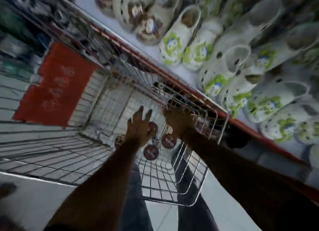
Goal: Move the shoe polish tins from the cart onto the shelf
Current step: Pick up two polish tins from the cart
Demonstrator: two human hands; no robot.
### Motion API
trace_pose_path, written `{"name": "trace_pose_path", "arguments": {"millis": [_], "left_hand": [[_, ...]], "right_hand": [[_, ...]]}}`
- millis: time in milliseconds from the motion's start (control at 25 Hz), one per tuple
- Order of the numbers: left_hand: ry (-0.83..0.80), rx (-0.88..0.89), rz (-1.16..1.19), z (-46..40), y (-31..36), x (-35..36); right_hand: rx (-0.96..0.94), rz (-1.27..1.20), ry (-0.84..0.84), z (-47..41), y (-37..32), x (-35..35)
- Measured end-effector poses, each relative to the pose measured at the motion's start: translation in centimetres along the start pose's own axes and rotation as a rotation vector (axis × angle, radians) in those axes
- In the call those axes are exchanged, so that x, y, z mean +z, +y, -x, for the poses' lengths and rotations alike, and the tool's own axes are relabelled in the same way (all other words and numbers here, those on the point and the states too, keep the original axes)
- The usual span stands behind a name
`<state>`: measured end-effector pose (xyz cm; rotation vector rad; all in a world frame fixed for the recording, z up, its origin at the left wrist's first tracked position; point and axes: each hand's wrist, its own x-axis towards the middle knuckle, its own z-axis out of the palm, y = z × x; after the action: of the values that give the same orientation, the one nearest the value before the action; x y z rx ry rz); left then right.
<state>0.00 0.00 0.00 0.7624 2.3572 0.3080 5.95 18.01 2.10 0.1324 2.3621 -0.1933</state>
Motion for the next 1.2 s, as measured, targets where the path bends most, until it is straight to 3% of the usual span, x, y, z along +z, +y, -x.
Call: {"name": "trace_pose_path", "arguments": {"millis": [160,280,520,640,840,1000,1080,1200], "left_hand": [[-0.142,-0.012,-0.016,-1.8,0.6,5.0],[-0.079,0.017,-0.04,-2.1,0.0,6.3],[0.03,-0.061,-0.012,1.2,-1.4,-1.1],[0.153,-0.118,0.018,4.0,-1.7,-9.2],[0.504,-0.077,0.201,8.9,-1.7,-21.7],[0.825,0.104,0.175,10.7,1.1,-31.3],[0.909,0.188,0.173,10.6,3.9,-34.8],[0.986,0.402,0.224,10.0,11.2,-38.9]], "right_hand": [[0.085,-0.01,-0.007,-3.4,1.1,3.1],[0.087,0.03,0.05,-3.7,0.7,4.4],[0.088,-0.185,0.137,-0.4,-2.2,-1.4],[0.028,-0.216,0.269,2.8,-5.3,-8.2],[-0.124,-0.303,0.601,8.5,-8.9,-20.7],[-0.195,-0.322,0.974,14.6,-9.1,-29.3],[-0.19,-0.359,1.108,17.4,-7.7,-32.6],[-0.033,-0.439,1.278,22.6,-2.9,-36.5]]}}
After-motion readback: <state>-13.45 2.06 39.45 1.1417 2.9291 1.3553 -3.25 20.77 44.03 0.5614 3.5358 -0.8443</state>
